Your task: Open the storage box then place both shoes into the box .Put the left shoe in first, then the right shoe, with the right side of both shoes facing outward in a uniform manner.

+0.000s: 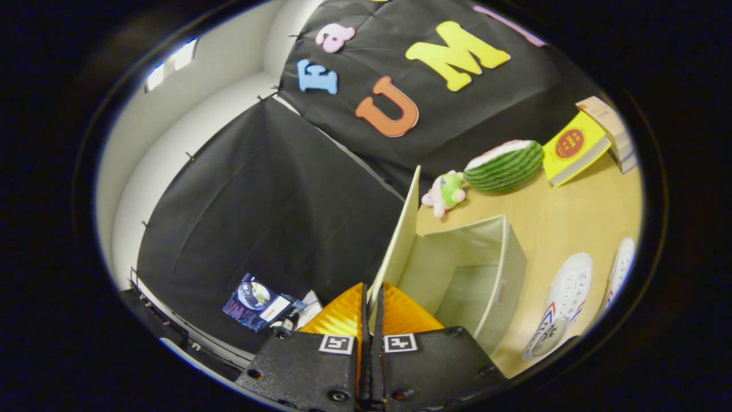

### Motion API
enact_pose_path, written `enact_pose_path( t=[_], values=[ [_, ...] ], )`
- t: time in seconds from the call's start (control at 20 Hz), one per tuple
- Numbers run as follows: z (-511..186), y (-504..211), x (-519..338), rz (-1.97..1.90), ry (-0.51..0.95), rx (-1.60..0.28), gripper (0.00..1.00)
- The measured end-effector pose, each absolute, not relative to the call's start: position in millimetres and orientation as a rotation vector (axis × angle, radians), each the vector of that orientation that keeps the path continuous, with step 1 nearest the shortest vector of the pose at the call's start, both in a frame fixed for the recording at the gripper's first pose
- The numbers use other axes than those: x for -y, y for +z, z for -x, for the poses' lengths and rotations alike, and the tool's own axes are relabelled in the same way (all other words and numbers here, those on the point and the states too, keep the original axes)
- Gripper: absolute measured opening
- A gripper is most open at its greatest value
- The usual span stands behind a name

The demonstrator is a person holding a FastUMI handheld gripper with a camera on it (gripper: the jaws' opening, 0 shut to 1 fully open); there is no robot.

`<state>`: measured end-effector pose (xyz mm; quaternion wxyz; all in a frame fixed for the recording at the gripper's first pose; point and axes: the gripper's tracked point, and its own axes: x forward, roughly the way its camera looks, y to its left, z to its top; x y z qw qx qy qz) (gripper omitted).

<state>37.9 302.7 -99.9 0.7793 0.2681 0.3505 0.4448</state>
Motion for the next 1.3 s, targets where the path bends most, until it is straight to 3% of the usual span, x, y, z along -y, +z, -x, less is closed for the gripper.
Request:
enact_pose_path(
  t=[0.6, 0.7, 0.9, 1.0, 1.3],
  values=[
    [-8.1, -79.1, -420.6, -0.217, 1.048, -0.673, 0.17],
    [-12.6, -72.5, -424.4, -0.169, 1.046, -0.614, 0.36],
    [-17.9, -62.7, -415.8, -0.145, 1.023, -0.542, 0.88],
    [-26.8, -61.9, -404.3, -0.127, 0.977, -0.507, 0.93],
    [-51.5, -50.5, -347.3, -0.059, 0.817, -0.386, 0.94]
  ],
)
